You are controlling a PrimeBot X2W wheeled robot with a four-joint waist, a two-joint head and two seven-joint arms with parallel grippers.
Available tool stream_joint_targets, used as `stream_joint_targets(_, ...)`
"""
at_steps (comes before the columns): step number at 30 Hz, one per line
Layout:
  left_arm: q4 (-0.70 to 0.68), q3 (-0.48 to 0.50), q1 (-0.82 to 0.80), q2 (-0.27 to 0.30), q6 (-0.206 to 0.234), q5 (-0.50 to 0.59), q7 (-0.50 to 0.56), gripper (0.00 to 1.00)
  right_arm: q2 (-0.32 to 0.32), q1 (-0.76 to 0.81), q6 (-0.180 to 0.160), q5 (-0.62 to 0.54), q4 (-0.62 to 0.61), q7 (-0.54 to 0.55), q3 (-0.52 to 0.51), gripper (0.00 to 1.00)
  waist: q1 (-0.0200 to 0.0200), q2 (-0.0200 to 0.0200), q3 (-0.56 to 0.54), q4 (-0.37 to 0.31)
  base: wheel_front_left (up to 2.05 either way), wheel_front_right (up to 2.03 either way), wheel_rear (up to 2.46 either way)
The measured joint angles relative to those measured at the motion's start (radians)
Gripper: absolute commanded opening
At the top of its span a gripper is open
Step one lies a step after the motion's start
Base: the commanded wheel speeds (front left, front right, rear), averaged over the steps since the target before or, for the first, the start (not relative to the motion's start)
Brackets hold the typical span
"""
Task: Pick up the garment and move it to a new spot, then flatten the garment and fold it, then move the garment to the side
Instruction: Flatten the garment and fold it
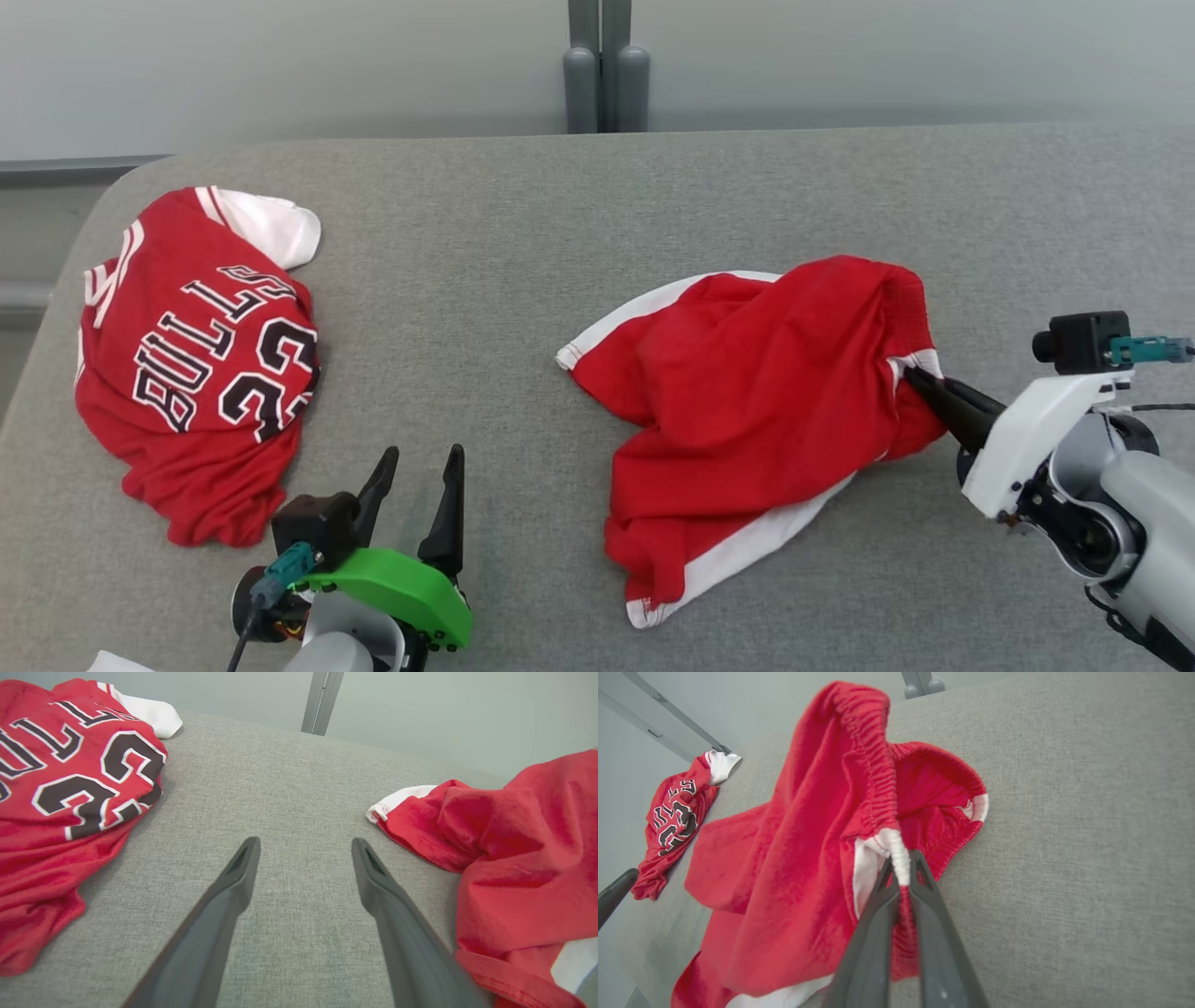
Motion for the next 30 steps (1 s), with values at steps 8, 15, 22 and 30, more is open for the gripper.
stream_joint_targets(8,-0.005,-0.001,0.006,0.003,0.003,-0.002,0.000,1.00,-0.151,0.149,0.000,0.095,-0.175,0.085,-0.007,0.00,0.0000,0.0000,-0.003,-0.046,0.00,0.00,0.00)
stream_joint_targets(15,-0.007,-0.004,0.007,0.012,0.004,-0.004,0.000,1.00,-0.196,0.243,0.000,0.131,-0.178,0.127,-0.011,0.00,0.0000,0.0000,-0.002,-0.059,0.00,0.00,0.00)
stream_joint_targets(22,-0.005,-0.010,0.007,0.018,0.005,-0.007,0.003,1.00,-0.149,0.263,0.000,0.096,-0.069,0.138,-0.021,1.00,0.0000,0.0000,-0.016,-0.061,0.00,0.00,0.00)
stream_joint_targets(30,-0.017,-0.013,0.017,0.027,0.016,-0.008,0.010,1.00,-0.125,0.263,0.000,0.099,-0.103,-0.005,-0.142,1.00,0.0000,0.0000,-0.051,-0.067,0.00,0.00,0.00)
